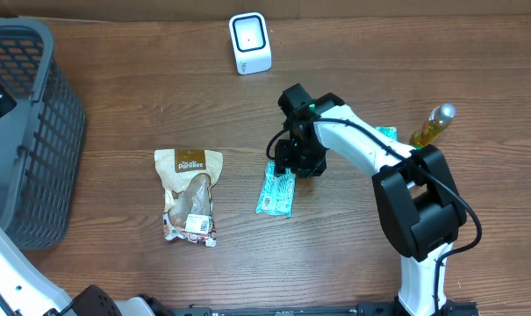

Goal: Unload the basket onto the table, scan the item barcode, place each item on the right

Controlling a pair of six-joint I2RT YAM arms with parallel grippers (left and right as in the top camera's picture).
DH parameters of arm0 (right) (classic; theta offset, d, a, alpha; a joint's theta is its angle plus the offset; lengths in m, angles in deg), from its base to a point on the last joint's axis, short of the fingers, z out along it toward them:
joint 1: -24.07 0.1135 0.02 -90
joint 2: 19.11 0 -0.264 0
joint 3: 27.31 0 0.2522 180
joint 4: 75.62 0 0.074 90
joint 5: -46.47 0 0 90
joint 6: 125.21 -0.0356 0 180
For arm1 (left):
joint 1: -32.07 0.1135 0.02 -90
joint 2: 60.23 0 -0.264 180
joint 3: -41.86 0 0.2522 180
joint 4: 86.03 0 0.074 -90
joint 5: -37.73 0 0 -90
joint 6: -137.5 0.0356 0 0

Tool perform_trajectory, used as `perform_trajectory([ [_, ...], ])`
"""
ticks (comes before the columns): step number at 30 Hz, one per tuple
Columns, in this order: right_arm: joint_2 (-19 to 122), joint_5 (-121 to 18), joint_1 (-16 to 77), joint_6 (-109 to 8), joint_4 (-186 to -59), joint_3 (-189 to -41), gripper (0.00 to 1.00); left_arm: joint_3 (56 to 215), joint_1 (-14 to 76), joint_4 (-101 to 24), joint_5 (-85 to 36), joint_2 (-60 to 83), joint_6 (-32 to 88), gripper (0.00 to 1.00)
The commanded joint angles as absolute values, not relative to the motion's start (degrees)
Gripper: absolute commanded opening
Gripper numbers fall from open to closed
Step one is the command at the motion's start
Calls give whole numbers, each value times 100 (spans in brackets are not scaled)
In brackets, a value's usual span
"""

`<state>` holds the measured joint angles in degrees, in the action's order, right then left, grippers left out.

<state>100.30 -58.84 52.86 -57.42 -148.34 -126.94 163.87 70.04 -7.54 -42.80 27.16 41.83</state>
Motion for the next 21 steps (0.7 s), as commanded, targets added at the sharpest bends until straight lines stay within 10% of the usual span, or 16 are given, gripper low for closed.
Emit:
perform_trajectory([
  [1, 9779, -6370, 5175, -5358, -14803, -12663, 57, 16354, 6993, -776, -4217, 2740, 4148, 100],
  [21, 9781, -6245, 5168, -5227, -14672, -12652, 52, 16354, 6993, -776, -4217, 2740, 4148, 100],
])
